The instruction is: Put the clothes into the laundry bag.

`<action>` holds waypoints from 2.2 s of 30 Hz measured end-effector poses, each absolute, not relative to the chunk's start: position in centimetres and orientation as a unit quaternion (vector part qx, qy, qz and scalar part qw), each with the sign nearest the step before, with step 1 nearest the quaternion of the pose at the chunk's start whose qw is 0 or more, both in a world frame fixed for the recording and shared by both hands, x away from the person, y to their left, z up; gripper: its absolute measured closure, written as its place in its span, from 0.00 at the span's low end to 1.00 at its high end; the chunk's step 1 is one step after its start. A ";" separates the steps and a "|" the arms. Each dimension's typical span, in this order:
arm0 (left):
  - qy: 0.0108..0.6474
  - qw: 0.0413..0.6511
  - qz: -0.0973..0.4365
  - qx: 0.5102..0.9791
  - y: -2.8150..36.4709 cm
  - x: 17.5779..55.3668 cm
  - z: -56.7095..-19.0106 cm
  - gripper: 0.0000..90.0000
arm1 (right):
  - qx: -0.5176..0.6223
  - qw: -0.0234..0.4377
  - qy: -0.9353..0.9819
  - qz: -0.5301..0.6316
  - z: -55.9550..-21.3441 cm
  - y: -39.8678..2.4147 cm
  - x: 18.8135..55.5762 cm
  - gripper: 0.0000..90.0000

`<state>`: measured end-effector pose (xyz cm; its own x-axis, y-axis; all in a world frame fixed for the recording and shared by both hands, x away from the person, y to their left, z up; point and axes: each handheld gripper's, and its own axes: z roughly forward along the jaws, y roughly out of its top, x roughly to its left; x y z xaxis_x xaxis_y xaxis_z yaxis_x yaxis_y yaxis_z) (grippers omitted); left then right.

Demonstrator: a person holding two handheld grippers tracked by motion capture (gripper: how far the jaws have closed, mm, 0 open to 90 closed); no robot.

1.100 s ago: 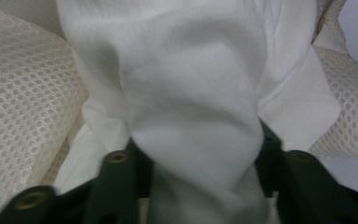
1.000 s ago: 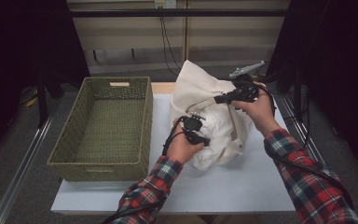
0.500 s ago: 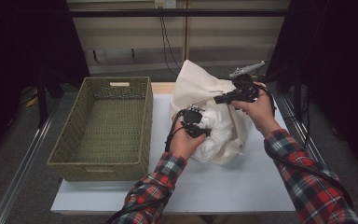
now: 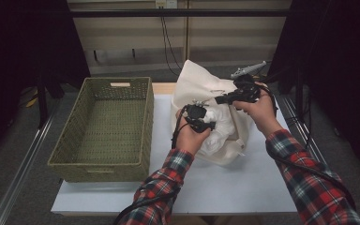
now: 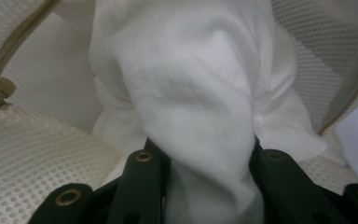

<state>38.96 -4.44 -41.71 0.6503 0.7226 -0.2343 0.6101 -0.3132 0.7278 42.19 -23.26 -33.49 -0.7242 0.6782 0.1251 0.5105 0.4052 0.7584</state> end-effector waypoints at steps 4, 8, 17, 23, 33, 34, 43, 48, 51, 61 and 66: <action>0.408 0.414 0.061 0.811 -4.2 39.1 -42.3 0.73 | 0.360 0.103 0.831 0.411 -33.6 -23.4 42.1 0.97; 0.404 0.412 0.054 0.815 -3.8 39.2 -42.5 0.62 | 0.361 0.103 0.831 0.410 -33.6 -23.5 42.1 0.97; 0.403 0.401 0.066 0.820 -2.2 38.0 -41.7 0.17 | 0.359 0.100 0.834 0.407 -33.9 -23.3 42.2 0.97; 0.397 0.373 0.069 0.836 -1.1 37.4 -41.6 0.11 | 0.365 0.106 0.833 0.403 -33.5 -23.6 42.5 0.97; 0.390 0.364 0.017 0.846 -1.5 37.0 -44.2 0.29 | 0.361 0.111 0.835 0.400 -32.8 -23.4 42.8 0.97; 0.393 0.365 0.006 0.844 -1.7 37.0 -44.5 0.35 | 0.360 0.109 0.836 0.399 -32.7 -23.4 42.8 0.97; 0.412 0.360 0.003 0.837 -2.2 37.1 -44.0 0.84 | 0.359 0.110 0.836 0.400 -32.5 -23.6 42.7 0.97; 0.417 0.378 0.016 0.826 -2.4 37.5 -43.3 0.86 | 0.358 0.109 0.836 0.402 -32.4 -23.5 42.7 0.97; 0.423 0.388 0.019 0.819 -2.7 37.8 -43.0 0.86 | 0.353 0.106 0.838 0.403 -32.4 -23.4 42.6 0.97; 0.430 0.410 0.030 0.804 -4.3 39.1 -42.4 0.86 | 0.348 0.104 0.838 0.408 -32.4 -23.3 42.5 0.97; 0.431 0.416 0.036 0.800 -4.3 39.9 -42.3 0.86 | 0.350 0.101 0.837 0.409 -32.4 -23.5 42.4 0.97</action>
